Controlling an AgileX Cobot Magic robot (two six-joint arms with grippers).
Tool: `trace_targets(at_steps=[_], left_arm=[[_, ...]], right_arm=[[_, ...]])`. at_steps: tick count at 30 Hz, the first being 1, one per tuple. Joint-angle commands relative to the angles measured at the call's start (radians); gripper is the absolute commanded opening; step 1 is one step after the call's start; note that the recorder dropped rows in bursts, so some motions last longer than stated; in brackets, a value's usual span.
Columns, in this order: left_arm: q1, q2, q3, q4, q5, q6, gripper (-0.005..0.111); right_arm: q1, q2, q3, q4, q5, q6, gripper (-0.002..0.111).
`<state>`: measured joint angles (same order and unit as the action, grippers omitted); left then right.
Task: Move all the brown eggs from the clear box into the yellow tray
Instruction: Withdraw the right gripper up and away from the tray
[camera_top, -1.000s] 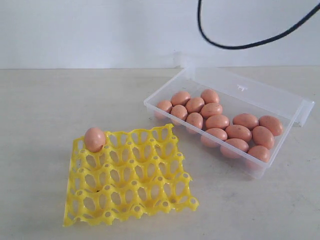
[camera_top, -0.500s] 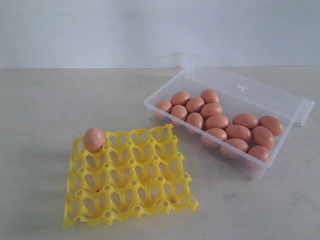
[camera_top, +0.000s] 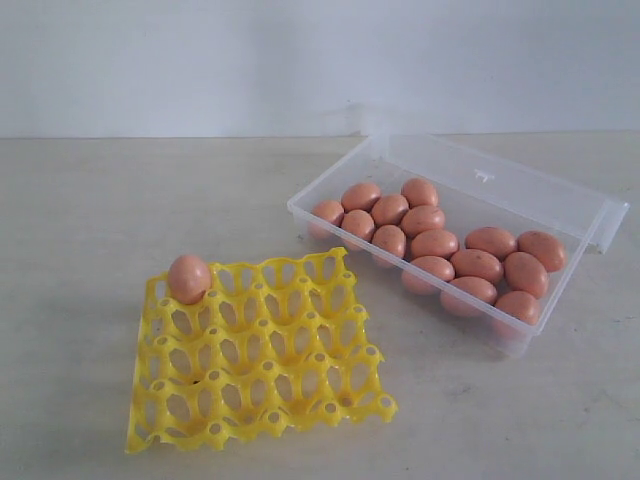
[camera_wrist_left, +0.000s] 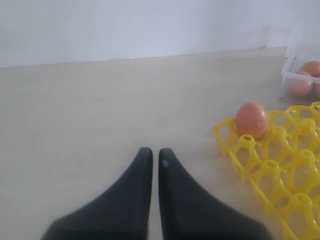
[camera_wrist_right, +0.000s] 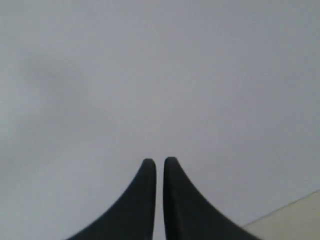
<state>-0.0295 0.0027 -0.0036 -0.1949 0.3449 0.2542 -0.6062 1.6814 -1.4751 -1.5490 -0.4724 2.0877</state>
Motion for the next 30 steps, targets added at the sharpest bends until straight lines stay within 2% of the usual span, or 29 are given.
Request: trace_targets(at_steps=[1,2,3,4,5,6,8,9,12,15,18,23,27,30], left_arm=[[-0.004,-0.003,0.004,0.001,-0.004,0.001,0.004],[-0.004,-0.003,0.004,0.001,-0.004,0.001,0.004],[-0.004,-0.003,0.004,0.001,-0.004,0.001,0.004],[-0.004,-0.003,0.004,0.001,-0.004,0.001,0.004],[-0.004,-0.003,0.004,0.001,-0.004,0.001,0.004],[-0.004,-0.003,0.004,0.001,-0.004,0.001,0.004],[-0.004,-0.003,0.004,0.001,-0.004,0.001,0.004],[-0.004,-0.003,0.004,0.001,-0.004,0.001,0.004],[-0.004,-0.003,0.004,0.001,-0.004,0.001,0.004],[-0.004,-0.003,0.004,0.001,-0.004,0.001,0.004],[-0.004,-0.003,0.004,0.001,-0.004,0.001,0.004],[-0.004,-0.003,0.004,0.001,-0.004,0.001,0.004],[-0.004,-0.003,0.004,0.001,-0.004,0.001,0.004],[-0.004,-0.003,0.004,0.001,-0.004,0.001,0.004]], right_arm=[[-0.033,0.021,-0.001,0.373,-0.038,0.005,0.000],[-0.038,0.021,-0.001,0.419,-0.038,-0.008,0.000],[-0.051,0.021,-0.001,0.456,-0.019,-0.116,0.000],[-0.063,0.021,-0.001,0.398,0.019,-0.351,0.000],[-0.064,0.021,-0.001,0.264,0.073,-0.544,0.000],[-0.064,0.021,0.020,0.005,0.153,-0.542,0.000],[-0.062,0.023,0.103,-0.155,0.325,-0.296,0.000],[-0.062,0.025,0.142,-0.195,0.345,-0.298,0.000],[-0.062,0.010,0.319,-0.195,0.216,-0.670,0.000],[-0.062,-0.009,0.435,-0.195,0.013,-0.782,0.000],[-0.062,-0.023,0.532,-0.195,-0.194,-0.707,0.000],[-0.061,-0.023,0.600,-0.195,-0.385,-0.269,0.000],[-0.058,-0.023,0.600,-0.195,-0.723,-0.073,0.000],[-0.022,-0.031,0.600,-0.186,-0.749,0.004,0.000]])
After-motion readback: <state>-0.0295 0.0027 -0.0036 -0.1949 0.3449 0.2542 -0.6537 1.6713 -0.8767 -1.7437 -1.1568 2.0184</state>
